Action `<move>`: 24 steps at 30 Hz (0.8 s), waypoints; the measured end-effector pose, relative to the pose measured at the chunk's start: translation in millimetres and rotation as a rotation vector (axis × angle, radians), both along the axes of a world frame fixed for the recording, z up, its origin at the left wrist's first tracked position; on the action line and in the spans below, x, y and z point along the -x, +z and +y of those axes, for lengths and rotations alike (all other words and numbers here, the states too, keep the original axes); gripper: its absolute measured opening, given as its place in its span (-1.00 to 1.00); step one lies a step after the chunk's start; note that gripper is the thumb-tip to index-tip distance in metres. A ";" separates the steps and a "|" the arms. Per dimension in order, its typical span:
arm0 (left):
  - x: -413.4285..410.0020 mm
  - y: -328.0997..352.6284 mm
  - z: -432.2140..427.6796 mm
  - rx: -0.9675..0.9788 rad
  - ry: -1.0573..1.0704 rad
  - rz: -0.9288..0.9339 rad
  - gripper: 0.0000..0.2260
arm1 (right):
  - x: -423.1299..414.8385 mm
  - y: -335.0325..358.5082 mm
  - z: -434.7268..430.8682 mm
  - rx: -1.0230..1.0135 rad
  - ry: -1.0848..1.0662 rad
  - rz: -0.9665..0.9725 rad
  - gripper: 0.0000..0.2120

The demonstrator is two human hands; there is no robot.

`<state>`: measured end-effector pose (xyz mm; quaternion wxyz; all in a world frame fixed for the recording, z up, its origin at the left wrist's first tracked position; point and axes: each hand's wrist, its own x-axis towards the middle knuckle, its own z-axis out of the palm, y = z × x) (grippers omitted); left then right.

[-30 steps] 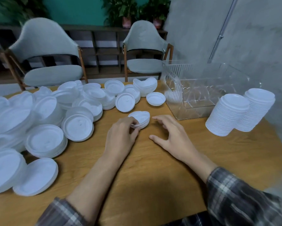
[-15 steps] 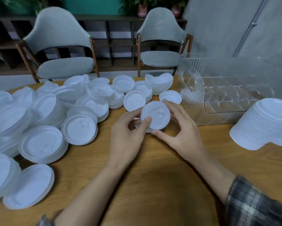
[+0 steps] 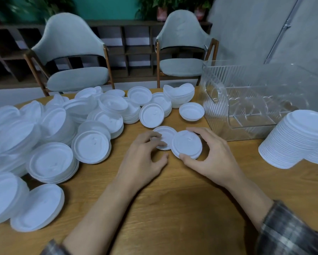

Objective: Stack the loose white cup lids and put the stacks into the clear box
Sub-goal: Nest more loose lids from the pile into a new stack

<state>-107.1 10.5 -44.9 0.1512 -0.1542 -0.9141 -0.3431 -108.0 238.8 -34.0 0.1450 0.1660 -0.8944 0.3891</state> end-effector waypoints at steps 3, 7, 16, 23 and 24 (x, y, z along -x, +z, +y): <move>1.4 -0.5 -2.1 0.009 0.029 -0.003 -0.88 | -1.1 -0.6 0.8 -0.060 -0.015 -0.041 -0.40; 2.5 2.1 -4.1 -0.030 0.104 0.025 -0.89 | -2.8 -0.2 1.3 -0.091 -0.017 -0.082 -0.40; -7.1 23.4 7.0 -0.686 0.160 -0.126 -0.94 | -4.5 -2.7 -9.4 -0.136 -0.002 -0.095 -0.28; -6.9 19.8 16.3 -0.898 0.045 -0.421 -0.63 | -5.2 -2.4 -13.6 -0.053 0.011 -0.118 -0.18; -7.1 17.6 16.2 -0.800 0.057 -0.381 -0.61 | -5.2 -3.0 -13.4 -0.044 0.010 -0.113 -0.15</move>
